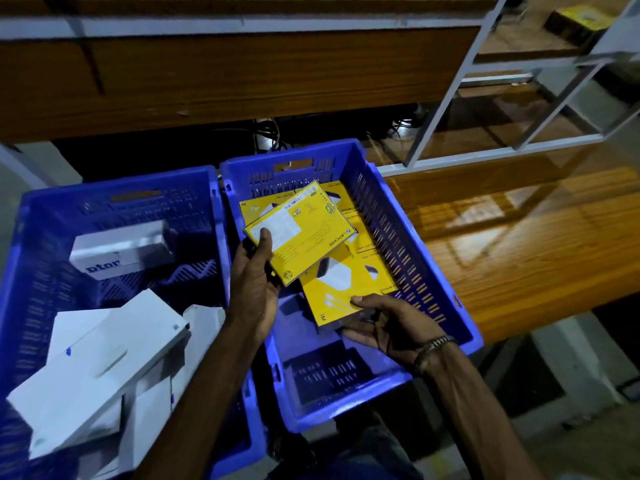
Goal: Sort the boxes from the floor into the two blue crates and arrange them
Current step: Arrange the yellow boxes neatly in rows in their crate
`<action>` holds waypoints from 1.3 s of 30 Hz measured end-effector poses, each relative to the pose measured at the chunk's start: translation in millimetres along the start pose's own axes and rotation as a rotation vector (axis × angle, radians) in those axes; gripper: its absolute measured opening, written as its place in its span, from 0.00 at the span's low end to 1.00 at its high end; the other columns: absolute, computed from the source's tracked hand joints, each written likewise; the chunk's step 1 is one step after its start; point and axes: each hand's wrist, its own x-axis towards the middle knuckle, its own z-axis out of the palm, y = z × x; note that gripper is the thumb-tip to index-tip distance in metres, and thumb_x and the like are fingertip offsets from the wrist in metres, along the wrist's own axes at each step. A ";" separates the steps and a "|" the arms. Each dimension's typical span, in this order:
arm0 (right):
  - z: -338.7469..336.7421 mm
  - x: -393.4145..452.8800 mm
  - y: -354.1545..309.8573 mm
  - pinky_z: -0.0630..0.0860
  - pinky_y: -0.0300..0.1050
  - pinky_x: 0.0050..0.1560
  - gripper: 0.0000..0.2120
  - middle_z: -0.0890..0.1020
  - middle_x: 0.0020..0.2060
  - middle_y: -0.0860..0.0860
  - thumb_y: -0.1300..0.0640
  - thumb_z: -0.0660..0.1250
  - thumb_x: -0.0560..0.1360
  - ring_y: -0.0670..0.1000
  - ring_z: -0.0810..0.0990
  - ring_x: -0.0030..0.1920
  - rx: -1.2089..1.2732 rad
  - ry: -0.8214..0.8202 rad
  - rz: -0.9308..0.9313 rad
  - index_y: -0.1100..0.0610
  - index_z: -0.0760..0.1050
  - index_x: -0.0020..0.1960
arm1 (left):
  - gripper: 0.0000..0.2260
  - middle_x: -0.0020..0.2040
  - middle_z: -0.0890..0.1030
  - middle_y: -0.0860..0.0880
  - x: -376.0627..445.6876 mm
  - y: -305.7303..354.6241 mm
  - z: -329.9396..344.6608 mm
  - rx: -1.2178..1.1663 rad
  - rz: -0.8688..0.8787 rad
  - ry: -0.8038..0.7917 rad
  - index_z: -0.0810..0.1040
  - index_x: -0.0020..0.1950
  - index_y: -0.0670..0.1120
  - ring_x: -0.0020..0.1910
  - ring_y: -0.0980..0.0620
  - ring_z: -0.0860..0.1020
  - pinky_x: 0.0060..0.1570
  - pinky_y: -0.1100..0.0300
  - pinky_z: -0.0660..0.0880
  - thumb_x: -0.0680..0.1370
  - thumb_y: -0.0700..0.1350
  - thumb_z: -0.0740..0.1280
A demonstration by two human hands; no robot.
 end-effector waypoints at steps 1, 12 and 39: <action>1.8 1.5 1.5 0.84 0.55 0.53 0.04 0.86 0.47 0.60 0.62 0.71 0.72 0.61 0.86 0.46 0.031 -0.021 0.036 0.58 0.80 0.47 | 0.15 0.61 0.85 0.45 -0.1 0.2 -0.2 0.006 0.004 -0.001 0.76 0.71 0.45 0.53 0.51 0.86 0.45 0.56 0.84 0.85 0.45 0.64; 17.4 9.1 12.6 0.73 0.42 0.37 0.02 0.79 0.36 0.50 0.55 0.74 0.65 0.51 0.77 0.38 -0.255 0.092 0.176 0.52 0.83 0.37 | 0.24 0.71 0.78 0.40 7.2 -1.6 -9.1 -0.116 -0.035 -0.016 0.71 0.77 0.44 0.70 0.35 0.77 0.66 0.25 0.70 0.83 0.51 0.68; 64.5 84.8 70.3 0.68 0.37 0.28 0.13 0.70 0.28 0.56 0.48 0.74 0.63 0.52 0.66 0.22 -0.191 0.446 0.197 0.56 0.79 0.41 | 0.25 0.70 0.80 0.44 12.8 3.6 -6.0 0.016 0.032 0.025 0.70 0.77 0.42 0.68 0.46 0.79 0.64 0.47 0.79 0.82 0.48 0.70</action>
